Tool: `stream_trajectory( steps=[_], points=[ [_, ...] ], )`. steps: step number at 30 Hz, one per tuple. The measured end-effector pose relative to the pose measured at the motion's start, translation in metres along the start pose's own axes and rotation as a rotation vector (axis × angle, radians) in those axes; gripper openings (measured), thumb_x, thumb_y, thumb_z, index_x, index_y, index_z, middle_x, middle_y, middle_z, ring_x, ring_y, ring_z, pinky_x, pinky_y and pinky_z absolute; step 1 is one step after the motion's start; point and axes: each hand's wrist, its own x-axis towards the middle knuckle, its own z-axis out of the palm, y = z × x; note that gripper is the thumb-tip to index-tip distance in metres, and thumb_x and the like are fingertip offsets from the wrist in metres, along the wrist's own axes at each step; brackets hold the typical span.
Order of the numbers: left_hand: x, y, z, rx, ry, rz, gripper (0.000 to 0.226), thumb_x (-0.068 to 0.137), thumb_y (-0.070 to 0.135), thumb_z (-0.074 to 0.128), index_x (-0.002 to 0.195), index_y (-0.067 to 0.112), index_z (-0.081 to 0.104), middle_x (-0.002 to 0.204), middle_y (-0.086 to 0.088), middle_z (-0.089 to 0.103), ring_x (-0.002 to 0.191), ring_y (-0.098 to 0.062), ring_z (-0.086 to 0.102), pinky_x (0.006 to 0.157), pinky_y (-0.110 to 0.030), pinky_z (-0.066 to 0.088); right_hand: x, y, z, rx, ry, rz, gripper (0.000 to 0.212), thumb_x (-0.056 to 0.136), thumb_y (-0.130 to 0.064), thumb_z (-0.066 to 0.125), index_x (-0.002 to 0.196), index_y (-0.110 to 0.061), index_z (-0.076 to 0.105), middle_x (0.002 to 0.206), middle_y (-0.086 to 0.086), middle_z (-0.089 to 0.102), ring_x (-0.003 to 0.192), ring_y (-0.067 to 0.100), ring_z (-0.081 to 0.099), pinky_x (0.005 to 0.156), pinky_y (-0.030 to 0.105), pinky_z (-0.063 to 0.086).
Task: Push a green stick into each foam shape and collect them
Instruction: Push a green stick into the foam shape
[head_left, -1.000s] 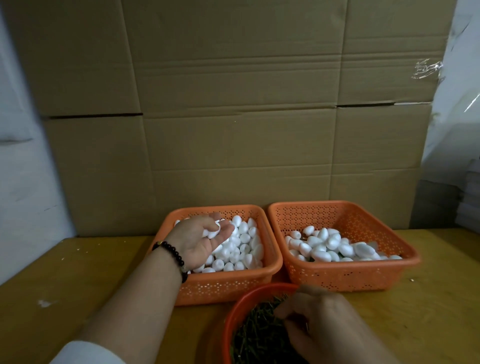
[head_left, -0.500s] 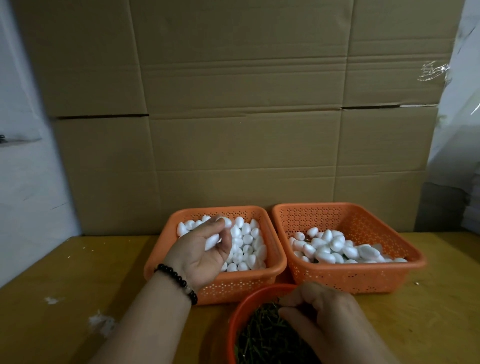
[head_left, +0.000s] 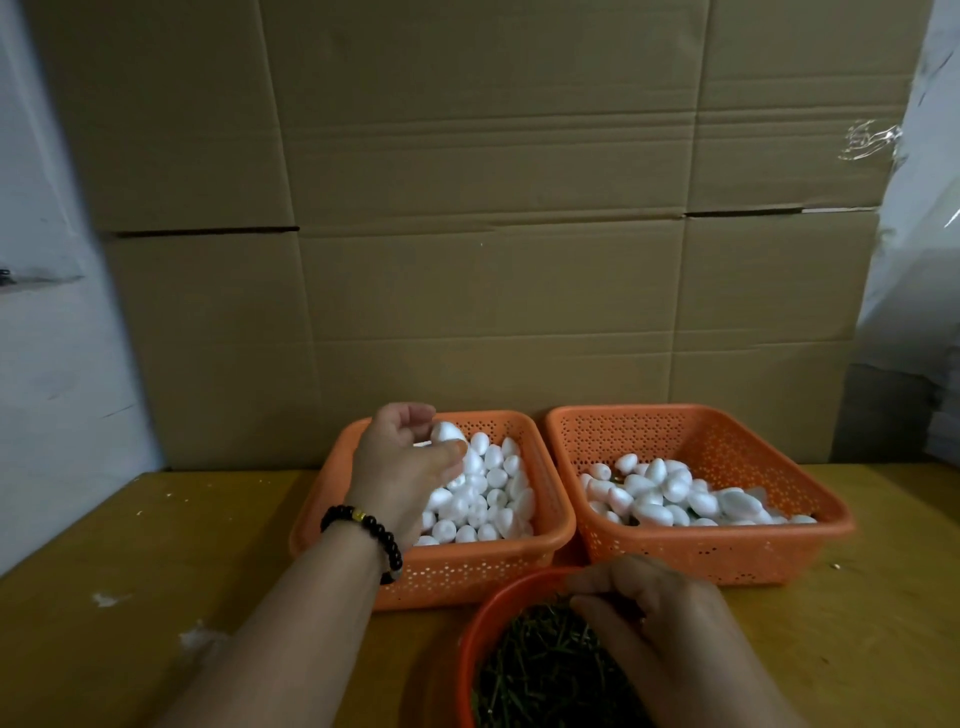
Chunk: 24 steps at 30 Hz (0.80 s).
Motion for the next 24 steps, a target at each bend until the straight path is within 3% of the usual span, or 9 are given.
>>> stream_trajectory(
  steps=[4,7,10,12,13,16,24],
  points=[
    [-0.034,0.0,0.008,-0.126,-0.135,0.04,0.035,0.076,-0.011,0.071,0.096,0.014,0.057,0.1,-0.007,0.065,0.079,-0.019,0.072,0.066,-0.033,0.057,0.0,0.002,-0.001,0.102,0.147,0.029,0.039,0.074,-0.009,0.079,0.082,-0.046,0.071,0.078,-0.026,0.069,0.074,-0.009,0.064,0.066,0.005,0.047],
    [-0.056,-0.004,0.012,-0.061,-0.191,0.071,0.032,0.074,-0.01,0.072,0.089,0.016,0.062,0.083,0.001,0.072,0.061,-0.013,0.064,0.058,-0.026,0.053,0.0,0.002,-0.003,0.228,0.226,0.055,0.02,0.073,-0.027,0.075,0.079,-0.046,0.072,0.072,-0.022,0.07,0.064,-0.004,0.065,0.057,0.008,0.048],
    [-0.073,-0.007,0.015,-0.082,-0.282,0.065,0.034,0.073,-0.012,0.073,0.083,0.021,0.071,0.088,-0.002,0.073,0.062,-0.013,0.064,0.058,-0.023,0.052,0.0,0.005,-0.001,0.442,0.251,0.141,0.012,0.071,-0.031,0.07,0.083,-0.033,0.071,0.074,-0.005,0.073,0.067,0.01,0.069,0.063,0.025,0.057],
    [-0.079,-0.007,0.015,-0.118,-0.344,0.045,0.035,0.074,-0.013,0.071,0.087,0.019,0.073,0.09,-0.003,0.073,0.063,-0.013,0.065,0.059,-0.023,0.052,0.0,0.005,0.001,0.637,0.261,0.172,0.001,0.075,-0.015,0.069,0.076,-0.014,0.07,0.085,0.005,0.075,0.078,0.021,0.072,0.07,0.039,0.06],
    [-0.081,-0.006,0.015,-0.136,-0.373,0.029,0.035,0.074,-0.014,0.07,0.089,0.017,0.073,0.091,-0.004,0.074,0.066,-0.014,0.065,0.06,-0.023,0.053,0.0,0.005,0.002,0.724,0.284,0.185,0.008,0.078,-0.002,0.066,0.071,-0.006,0.065,0.089,0.011,0.074,0.082,0.027,0.072,0.069,0.041,0.06],
    [-0.085,-0.004,0.014,-0.201,-0.458,-0.041,0.032,0.073,-0.009,0.071,0.093,0.015,0.075,0.092,-0.004,0.073,0.072,-0.013,0.064,0.062,-0.025,0.053,0.001,0.001,0.001,0.905,0.297,0.215,0.016,0.081,0.02,0.053,0.07,0.009,0.052,0.088,0.021,0.071,0.08,0.036,0.071,0.063,0.043,0.06],
    [-0.09,0.003,0.014,-0.521,-0.596,-0.253,0.027,0.073,0.014,0.069,0.1,0.017,0.073,0.093,-0.015,0.069,0.069,-0.017,0.063,0.057,-0.028,0.052,0.003,-0.004,-0.003,1.006,0.282,0.239,0.015,0.081,0.022,0.051,0.071,0.01,0.05,0.079,0.025,0.069,0.067,0.04,0.07,0.054,0.032,0.057]
  ],
)
